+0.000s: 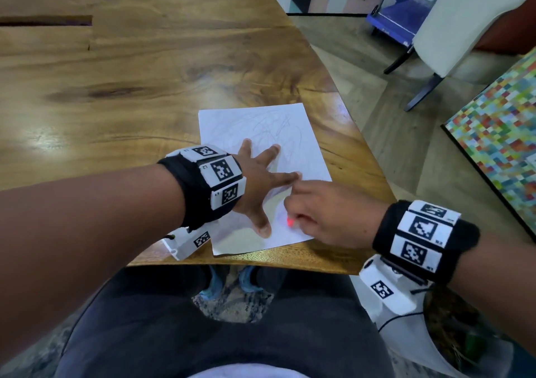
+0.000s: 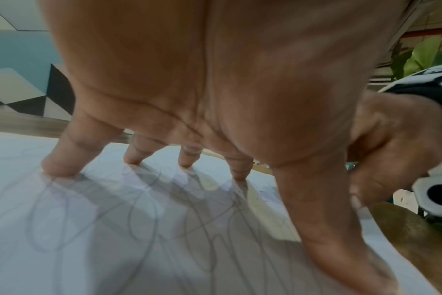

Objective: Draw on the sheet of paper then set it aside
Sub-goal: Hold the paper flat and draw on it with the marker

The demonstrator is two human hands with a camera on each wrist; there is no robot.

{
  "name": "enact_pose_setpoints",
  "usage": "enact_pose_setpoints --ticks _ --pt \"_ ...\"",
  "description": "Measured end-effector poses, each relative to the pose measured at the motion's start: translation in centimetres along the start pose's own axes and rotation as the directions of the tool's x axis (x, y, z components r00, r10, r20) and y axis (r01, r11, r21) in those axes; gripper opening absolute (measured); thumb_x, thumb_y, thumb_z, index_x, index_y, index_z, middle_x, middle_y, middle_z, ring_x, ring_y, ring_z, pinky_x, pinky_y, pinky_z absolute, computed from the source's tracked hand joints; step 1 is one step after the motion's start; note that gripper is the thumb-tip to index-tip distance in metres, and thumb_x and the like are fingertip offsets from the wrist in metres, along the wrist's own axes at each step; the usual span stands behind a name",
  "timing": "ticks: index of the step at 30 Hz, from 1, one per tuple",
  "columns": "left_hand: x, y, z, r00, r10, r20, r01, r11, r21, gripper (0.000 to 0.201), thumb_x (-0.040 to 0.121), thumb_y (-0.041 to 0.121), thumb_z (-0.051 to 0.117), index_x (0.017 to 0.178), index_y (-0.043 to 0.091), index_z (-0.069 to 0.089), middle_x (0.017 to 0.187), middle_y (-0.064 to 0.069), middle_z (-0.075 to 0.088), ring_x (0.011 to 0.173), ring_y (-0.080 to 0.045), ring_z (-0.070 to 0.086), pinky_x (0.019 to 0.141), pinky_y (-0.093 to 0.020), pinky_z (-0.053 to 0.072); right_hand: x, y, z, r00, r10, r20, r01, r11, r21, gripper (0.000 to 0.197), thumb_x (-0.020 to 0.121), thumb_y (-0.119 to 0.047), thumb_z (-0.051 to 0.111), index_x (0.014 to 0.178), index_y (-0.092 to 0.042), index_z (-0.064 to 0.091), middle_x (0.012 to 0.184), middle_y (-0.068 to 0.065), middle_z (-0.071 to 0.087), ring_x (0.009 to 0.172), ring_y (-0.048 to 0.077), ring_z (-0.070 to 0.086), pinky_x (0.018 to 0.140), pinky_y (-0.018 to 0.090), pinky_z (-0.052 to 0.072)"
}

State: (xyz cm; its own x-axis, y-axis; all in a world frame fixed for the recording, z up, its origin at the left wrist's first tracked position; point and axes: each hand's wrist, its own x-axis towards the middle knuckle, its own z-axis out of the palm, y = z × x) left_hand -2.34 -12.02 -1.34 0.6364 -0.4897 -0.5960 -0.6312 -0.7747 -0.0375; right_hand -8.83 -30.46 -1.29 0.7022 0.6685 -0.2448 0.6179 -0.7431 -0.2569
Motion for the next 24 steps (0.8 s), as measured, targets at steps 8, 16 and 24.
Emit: enact_pose_setpoints --ticks 8,16,24 --pt "-0.2 0.0 -0.1 1.000 0.002 0.000 -0.002 1.000 -0.018 0.125 0.063 0.079 0.076 0.150 0.064 -0.012 0.167 0.002 -0.026 0.150 -0.054 -0.013 0.108 -0.071 0.031 1.4 4.9 -1.5 0.940 0.313 -0.134 -0.313 0.950 0.020 0.006 0.091 -0.026 0.054 0.088 -0.025 0.059 0.090 -0.006 0.052 0.089 0.020 0.055 0.078 0.040 0.048" --pt "-0.2 0.2 -0.1 1.000 -0.009 0.006 0.010 1.000 -0.016 0.126 0.063 0.077 0.077 0.150 0.063 -0.012 0.167 0.003 -0.027 0.150 -0.053 -0.015 0.110 -0.070 0.028 -0.1 1.6 -0.6 0.997 0.078 0.001 -0.078 0.996 0.052 0.009 0.092 -0.027 0.054 0.090 -0.022 0.061 0.094 -0.007 0.052 0.085 0.016 0.054 0.075 0.038 0.048" --pt "-0.5 0.5 -0.5 1.000 0.005 -0.001 -0.005 0.997 -0.072 0.127 0.065 0.065 0.084 0.153 0.061 -0.008 0.167 -0.003 -0.024 0.152 -0.041 -0.021 0.112 -0.071 0.021 0.6 4.3 -1.4 0.962 0.252 -0.104 -0.249 0.967 0.045 0.005 0.091 -0.027 0.056 0.088 -0.026 0.059 0.091 -0.008 0.052 0.085 0.015 0.052 0.078 0.039 0.048"
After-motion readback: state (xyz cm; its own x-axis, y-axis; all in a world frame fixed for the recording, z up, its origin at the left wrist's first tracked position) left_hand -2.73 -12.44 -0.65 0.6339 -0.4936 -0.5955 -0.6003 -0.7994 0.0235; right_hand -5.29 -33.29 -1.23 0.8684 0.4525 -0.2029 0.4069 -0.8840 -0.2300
